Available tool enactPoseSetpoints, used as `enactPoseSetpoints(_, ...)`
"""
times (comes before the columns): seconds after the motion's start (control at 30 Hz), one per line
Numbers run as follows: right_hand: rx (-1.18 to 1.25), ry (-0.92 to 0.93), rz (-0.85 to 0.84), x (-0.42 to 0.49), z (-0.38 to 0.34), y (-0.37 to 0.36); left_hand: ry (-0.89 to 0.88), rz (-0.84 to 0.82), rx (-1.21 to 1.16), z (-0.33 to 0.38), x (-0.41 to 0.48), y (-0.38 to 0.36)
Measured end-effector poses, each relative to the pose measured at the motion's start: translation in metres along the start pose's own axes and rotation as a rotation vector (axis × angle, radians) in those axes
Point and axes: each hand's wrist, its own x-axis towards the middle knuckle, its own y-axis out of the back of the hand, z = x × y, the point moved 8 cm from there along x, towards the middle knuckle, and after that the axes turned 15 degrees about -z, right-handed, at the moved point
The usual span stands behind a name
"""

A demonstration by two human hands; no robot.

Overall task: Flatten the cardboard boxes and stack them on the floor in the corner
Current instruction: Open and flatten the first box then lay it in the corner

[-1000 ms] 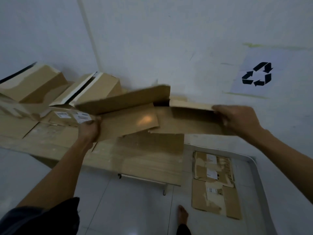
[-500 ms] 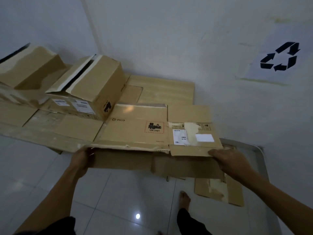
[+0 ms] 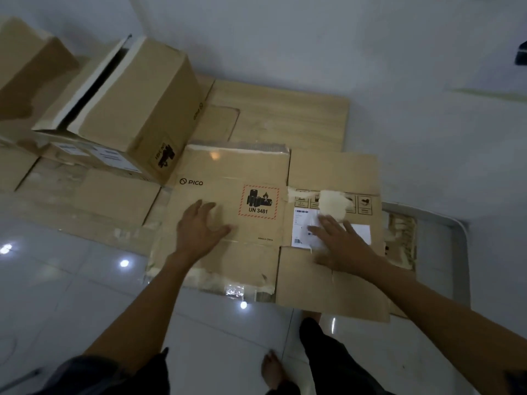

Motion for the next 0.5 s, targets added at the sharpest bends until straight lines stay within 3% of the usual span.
enactPoseSetpoints(0.2, -0.04, 0.063, 0.125, 0.057, -0.013, 0.009, -0.047, -0.109, 0.217, 0.031, 0.032, -0.049)
enactPoseSetpoints(0.33, -0.088, 0.086, 0.227, 0.063, -0.013, -0.001, -0.05, -0.085, 0.291, 0.023, 0.034, -0.072)
enactPoseSetpoints(0.5, -0.042, 0.084, 0.23, 0.064, -0.017, 0.004, -0.046, -0.154, 0.29, 0.02, 0.036, -0.069)
